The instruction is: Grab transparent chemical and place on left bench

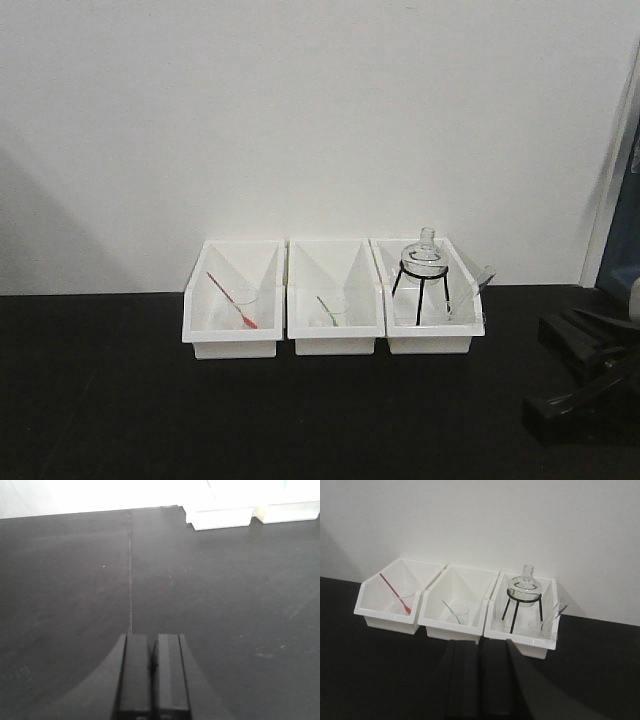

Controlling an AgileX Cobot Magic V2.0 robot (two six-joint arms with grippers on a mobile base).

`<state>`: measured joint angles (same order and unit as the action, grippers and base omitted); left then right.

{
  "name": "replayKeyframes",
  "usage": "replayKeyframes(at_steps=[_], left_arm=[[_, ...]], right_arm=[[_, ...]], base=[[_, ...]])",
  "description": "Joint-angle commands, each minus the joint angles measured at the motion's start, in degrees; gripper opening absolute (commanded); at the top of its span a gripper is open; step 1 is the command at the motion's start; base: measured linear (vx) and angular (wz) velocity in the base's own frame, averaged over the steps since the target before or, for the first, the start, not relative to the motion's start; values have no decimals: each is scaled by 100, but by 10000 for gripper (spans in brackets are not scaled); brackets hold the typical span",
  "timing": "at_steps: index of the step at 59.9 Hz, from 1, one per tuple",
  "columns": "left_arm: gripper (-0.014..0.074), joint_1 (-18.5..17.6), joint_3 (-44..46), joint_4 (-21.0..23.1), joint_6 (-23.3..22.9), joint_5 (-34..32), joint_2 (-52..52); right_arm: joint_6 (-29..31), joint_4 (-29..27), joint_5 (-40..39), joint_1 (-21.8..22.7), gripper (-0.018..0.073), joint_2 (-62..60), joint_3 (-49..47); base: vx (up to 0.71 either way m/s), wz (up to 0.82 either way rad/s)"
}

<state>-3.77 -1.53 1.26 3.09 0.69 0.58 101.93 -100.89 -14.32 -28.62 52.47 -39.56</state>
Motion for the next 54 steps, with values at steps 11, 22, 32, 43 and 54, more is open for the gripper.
replayKeyframes(at_steps=[11, 22, 32, 43, 54], left_arm=[[-4, -10, -93, 4, -45, -449, 110], [-4, -10, -93, 4, -45, -449, 110], [-4, -10, -93, 4, -45, -449, 110], [-4, -10, -93, 4, -45, -449, 110], [-4, -10, -93, 4, -45, -449, 110]], right_arm=[[16, -96, 48, 25, -7, -84, -139], [-80, -96, 146, 25, -7, -64, -139], [-1195, 950, 140, 25, -7, -76, -139], [-5371, 5805, 142, 91, -7, -307, -8], [-9283, 9263, 1389, 1406, -7, -1104, 484]], base=[[0, 0], [0, 0], [0, 0], [0, 0], [0, 0]])
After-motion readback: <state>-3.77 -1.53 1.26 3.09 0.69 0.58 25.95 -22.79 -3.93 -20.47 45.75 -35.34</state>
